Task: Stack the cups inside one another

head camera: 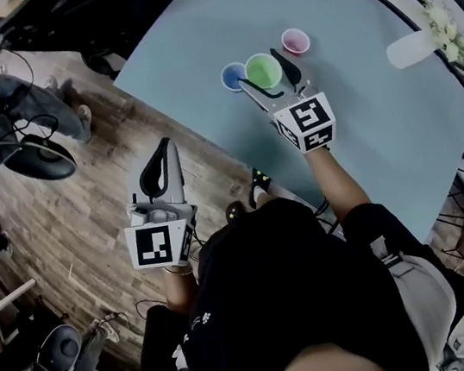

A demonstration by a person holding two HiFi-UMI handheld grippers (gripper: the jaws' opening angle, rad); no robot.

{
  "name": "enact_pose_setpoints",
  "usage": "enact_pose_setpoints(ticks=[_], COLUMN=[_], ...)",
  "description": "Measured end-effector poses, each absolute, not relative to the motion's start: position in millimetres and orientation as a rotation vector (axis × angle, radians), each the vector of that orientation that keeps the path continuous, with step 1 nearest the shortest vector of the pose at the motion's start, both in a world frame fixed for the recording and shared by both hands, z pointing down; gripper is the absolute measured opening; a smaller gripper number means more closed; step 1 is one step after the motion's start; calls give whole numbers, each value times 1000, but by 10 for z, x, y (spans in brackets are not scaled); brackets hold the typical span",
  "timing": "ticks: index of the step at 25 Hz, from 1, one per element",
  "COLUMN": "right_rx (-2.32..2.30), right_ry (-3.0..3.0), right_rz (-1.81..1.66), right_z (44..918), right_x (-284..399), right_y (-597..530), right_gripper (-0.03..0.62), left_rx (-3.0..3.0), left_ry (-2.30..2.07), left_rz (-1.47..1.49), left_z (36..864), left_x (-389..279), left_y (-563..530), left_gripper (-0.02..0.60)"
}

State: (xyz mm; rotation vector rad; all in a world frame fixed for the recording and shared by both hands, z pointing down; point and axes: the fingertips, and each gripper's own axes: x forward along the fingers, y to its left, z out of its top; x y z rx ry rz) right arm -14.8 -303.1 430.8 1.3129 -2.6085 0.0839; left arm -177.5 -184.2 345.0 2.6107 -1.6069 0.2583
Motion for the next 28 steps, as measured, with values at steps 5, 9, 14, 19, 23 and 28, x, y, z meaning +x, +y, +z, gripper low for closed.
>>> enact_pose_setpoints(ticks=[5,9,14,19,23,28], right_rx=[1251,1215,1189,1136,1097,1071], right_ry=[-2638,-2648,-2647,-2629,-2609,-2577], right_rz=[84,100,116,142,158,180], right_z=[4355,4449,4539,4750,4903,5091], right_x=[-328,-438,-476,-560,-598,-639], right_y=[-3094,-3178,-3255,-3295,-3291,-3318], right_gripper=[367,367,367,367,367,367], left_rx=[2559,2534,2476,2439,2428,2385], left_ry=[-1670,-1715,-1768,-1809,-1834,-1863], left_rz=[249,287,296,302,310,333], left_z=[3458,3471,3468,3510,3505,3522], left_x=[-1879,-1972,-2048,-2134,-2163,-2220], left_y=[-1738,-1714,-1668,-1669,-1648,-1648], left_gripper=[-8,-8,-8,-8,-8,-8])
